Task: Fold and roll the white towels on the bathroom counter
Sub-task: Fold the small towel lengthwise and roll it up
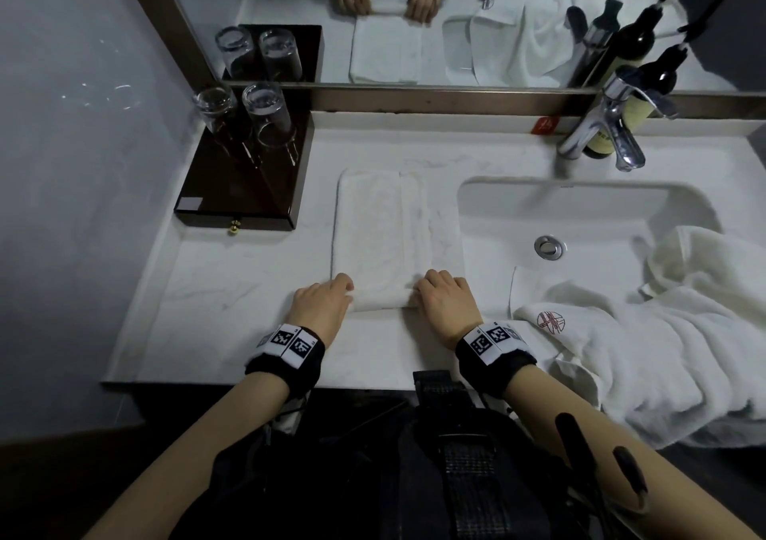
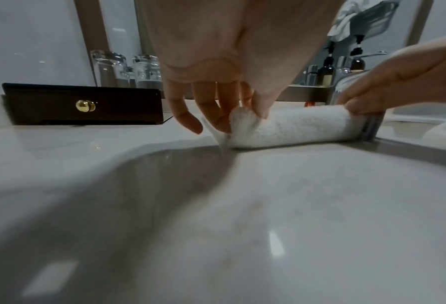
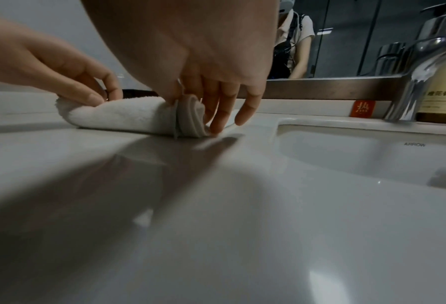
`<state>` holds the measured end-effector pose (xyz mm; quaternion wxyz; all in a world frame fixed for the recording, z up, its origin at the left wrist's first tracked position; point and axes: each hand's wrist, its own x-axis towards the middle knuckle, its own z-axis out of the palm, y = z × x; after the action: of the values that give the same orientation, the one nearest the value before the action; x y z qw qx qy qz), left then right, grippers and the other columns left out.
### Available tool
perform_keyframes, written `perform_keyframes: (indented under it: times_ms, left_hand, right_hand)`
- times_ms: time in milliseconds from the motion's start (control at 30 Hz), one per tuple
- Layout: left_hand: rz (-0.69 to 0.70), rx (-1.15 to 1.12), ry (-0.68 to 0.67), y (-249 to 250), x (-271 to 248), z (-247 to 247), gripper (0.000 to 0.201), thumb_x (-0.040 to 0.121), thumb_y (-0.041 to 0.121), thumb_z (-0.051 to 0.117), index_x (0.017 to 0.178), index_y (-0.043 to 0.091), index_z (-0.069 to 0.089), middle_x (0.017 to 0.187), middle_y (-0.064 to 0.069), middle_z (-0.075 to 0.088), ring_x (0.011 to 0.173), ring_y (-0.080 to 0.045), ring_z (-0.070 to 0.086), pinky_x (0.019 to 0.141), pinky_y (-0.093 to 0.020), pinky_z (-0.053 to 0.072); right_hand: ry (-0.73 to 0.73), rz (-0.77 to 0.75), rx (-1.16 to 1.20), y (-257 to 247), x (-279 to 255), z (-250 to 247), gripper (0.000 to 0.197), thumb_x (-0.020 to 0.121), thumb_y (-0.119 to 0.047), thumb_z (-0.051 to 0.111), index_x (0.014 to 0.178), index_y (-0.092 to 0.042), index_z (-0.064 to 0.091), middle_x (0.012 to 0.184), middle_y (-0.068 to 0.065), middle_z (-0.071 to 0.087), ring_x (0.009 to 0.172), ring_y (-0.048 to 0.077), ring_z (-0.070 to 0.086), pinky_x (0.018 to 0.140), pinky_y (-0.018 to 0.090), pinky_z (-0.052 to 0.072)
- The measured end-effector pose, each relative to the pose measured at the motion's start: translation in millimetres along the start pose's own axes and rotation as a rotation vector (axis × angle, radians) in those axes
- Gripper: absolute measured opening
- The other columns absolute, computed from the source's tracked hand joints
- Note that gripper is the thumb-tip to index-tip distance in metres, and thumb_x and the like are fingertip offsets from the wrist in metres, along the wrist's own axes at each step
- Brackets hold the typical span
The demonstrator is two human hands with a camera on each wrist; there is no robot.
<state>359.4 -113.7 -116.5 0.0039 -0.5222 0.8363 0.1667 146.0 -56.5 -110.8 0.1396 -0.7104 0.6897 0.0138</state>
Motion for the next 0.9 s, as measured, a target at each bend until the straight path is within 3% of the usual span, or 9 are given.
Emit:
perform_keyframes:
  times_ms: [100,233,300,400,533,633,700,800,900]
  left_hand:
    - [-0.031,0.011,0.019,2.6,10.3,-9.5,0.02,0.094,0.027,0.05,0.111,0.019,0.05,0.107,0.0,0.063,0.096,-0.025,0.06,0.076,-0.035,0.038]
    - [0.154,0.137,0.094,7.4,12.0,-19.6,0.024,0.087,0.01,0.051,0.106,0.023,0.057,0.109,0.004,0.055,0.104,-0.02,0.05,0.086,-0.032,0.029]
    - [0.245,0.205,0.049,11.8,6.8,-20.5,0.022,0.089,0.019,0.051,0.109,0.024,0.056,0.112,0.004,0.055,0.106,-0.019,0.05,0.089,-0.033,0.029]
    - [0.254,0.258,-0.029,11.9,2.1,-14.0,0.034,0.088,0.031,0.052,0.121,0.025,0.047,0.122,0.006,0.049,0.113,-0.018,0.046,0.093,-0.033,0.03]
    - [0.25,0.211,-0.037,7.2,11.1,-12.9,0.044,0.086,0.002,0.041,0.123,0.025,0.047,0.123,0.006,0.052,0.114,-0.019,0.047,0.095,-0.032,0.026]
    - [0.247,0.151,-0.036,2.4,20.4,-14.9,0.048,0.083,-0.005,0.039,0.12,0.025,0.049,0.117,0.008,0.057,0.111,-0.019,0.051,0.094,-0.032,0.024]
    - [0.219,0.108,-0.017,1.0,26.3,-16.1,0.046,0.083,-0.005,0.04,0.116,0.026,0.048,0.111,0.009,0.059,0.107,-0.017,0.053,0.091,-0.03,0.022]
    - [0.181,0.029,-0.016,1.5,34.6,-16.7,0.046,0.083,-0.007,0.039,0.115,0.025,0.046,0.109,0.007,0.061,0.103,-0.017,0.054,0.09,-0.029,0.024]
    - [0.168,0.021,0.018,1.1,41.4,-19.2,0.041,0.085,-0.004,0.042,0.115,0.024,0.048,0.113,0.007,0.058,0.106,-0.016,0.052,0.091,-0.029,0.024]
  right_hand:
    - [-0.001,0.062,0.016,-1.8,11.6,-4.3,0.025,0.098,-0.025,0.034,0.107,-0.01,0.052,0.112,0.008,0.059,0.107,0.028,0.051,0.086,0.038,0.033]
    - [0.049,0.089,0.005,-4.5,20.0,-7.4,0.018,0.096,-0.024,0.04,0.107,-0.013,0.048,0.105,0.006,0.064,0.103,0.029,0.051,0.077,0.037,0.033]
    - [0.061,0.103,-0.038,-5.8,21.9,-8.1,0.018,0.096,-0.023,0.041,0.107,-0.013,0.049,0.108,0.007,0.06,0.106,0.028,0.048,0.076,0.036,0.032]
    - [0.074,0.125,-0.066,-6.0,25.8,-10.8,0.02,0.094,-0.021,0.042,0.108,-0.011,0.052,0.114,0.01,0.051,0.109,0.028,0.044,0.079,0.037,0.033]
    - [0.181,-0.05,-0.015,-7.9,20.0,-17.9,0.012,0.088,-0.018,0.056,0.092,-0.008,0.061,0.1,0.011,0.058,0.096,0.031,0.054,0.079,0.039,0.039]
    - [0.201,-0.161,0.006,-11.7,6.8,-13.7,0.021,0.076,-0.028,0.071,0.088,-0.012,0.064,0.09,0.006,0.063,0.084,0.027,0.06,0.075,0.037,0.047]
    - [0.167,-0.159,0.007,-10.7,4.7,-9.4,0.022,0.078,-0.026,0.069,0.096,-0.012,0.064,0.097,0.006,0.064,0.092,0.028,0.061,0.08,0.038,0.046]
    - [0.108,-0.092,0.035,-5.9,14.7,-10.9,0.023,0.095,-0.023,0.047,0.114,-0.017,0.058,0.113,0.002,0.061,0.11,0.025,0.053,0.093,0.037,0.033]
    - [0.106,-0.051,0.09,0.4,29.7,-14.3,0.026,0.097,-0.018,0.038,0.119,-0.019,0.052,0.114,-0.001,0.063,0.112,0.023,0.051,0.096,0.035,0.024]
